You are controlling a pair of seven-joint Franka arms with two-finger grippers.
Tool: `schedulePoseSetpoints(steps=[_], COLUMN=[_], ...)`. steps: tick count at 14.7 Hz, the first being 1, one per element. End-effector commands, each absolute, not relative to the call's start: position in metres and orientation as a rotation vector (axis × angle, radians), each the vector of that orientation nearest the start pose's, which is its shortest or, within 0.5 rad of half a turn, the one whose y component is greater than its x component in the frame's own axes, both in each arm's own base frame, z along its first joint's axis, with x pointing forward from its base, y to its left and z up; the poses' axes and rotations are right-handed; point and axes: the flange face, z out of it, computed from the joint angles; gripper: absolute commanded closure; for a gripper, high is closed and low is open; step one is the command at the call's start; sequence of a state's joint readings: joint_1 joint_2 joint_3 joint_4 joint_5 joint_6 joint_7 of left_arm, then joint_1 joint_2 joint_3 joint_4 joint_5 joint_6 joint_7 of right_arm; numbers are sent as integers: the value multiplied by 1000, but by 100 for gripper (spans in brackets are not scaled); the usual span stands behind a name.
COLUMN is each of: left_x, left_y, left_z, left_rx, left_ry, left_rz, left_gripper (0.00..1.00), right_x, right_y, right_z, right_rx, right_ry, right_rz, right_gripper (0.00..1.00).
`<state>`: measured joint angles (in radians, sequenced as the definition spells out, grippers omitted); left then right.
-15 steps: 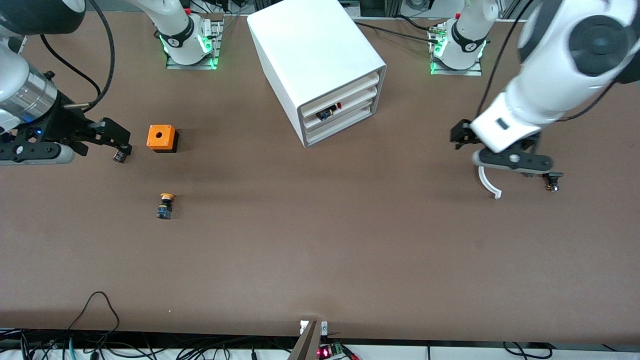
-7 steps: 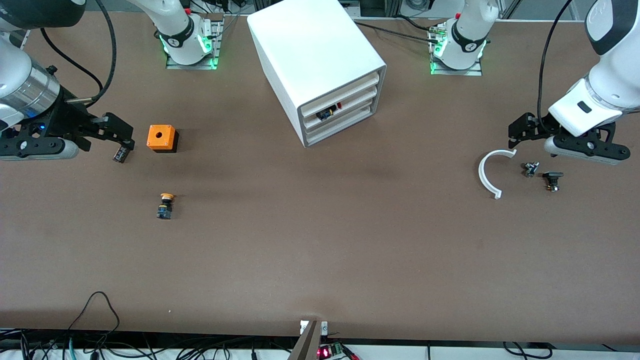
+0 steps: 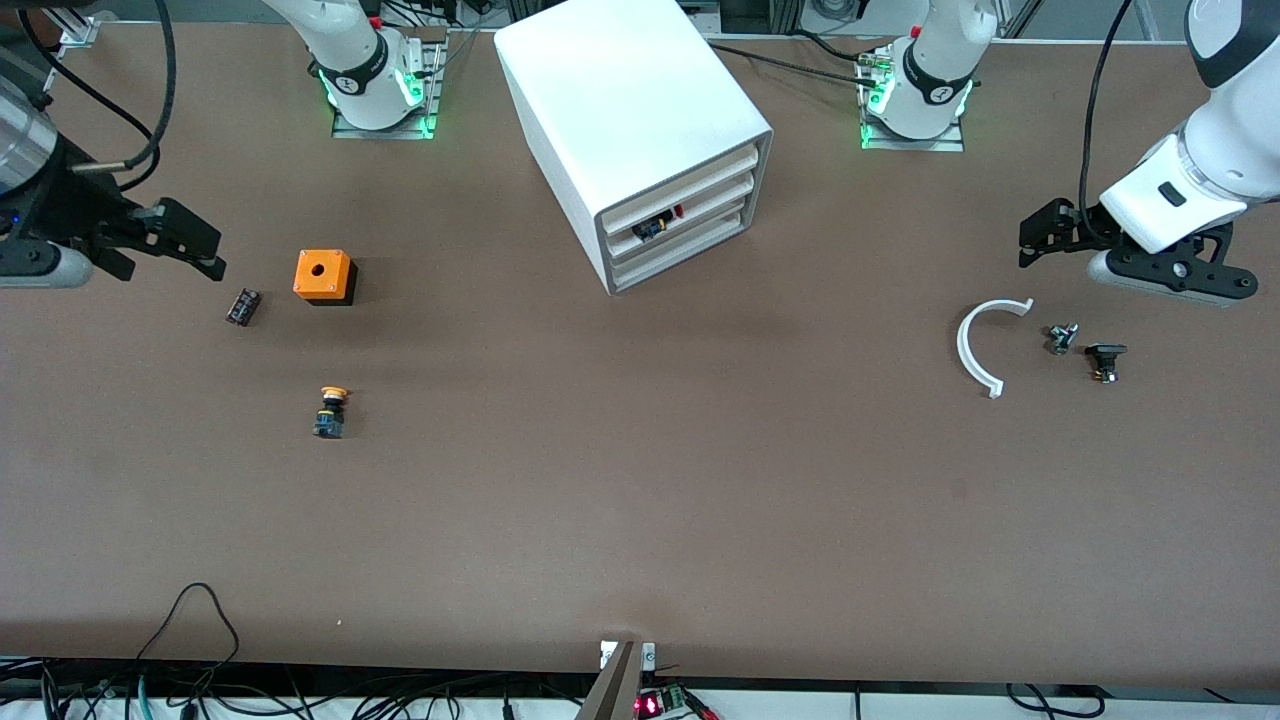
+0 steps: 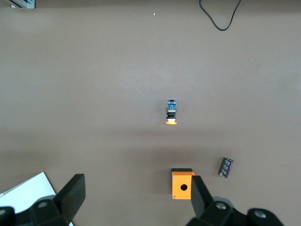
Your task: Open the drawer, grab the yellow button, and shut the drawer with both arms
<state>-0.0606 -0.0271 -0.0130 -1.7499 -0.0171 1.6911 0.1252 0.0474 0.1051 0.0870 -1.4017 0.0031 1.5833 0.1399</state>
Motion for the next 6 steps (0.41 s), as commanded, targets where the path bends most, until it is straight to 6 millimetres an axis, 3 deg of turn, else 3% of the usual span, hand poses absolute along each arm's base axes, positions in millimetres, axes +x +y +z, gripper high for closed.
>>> schedulePoseSetpoints(steps=[1, 6], left_x=[551, 552], left_y=[-47, -53], left_z=[573, 572], left_rx=[-3143, -3141], left_ry=[331, 345], left_rz=[57, 53], left_gripper=[0, 0], right_x=[582, 584], right_y=[76, 63], right_z=[648, 649], right_rx=[-3127, -3124], right_ry=[9, 47], right_rz=[-107, -111], right_gripper=[1, 1])
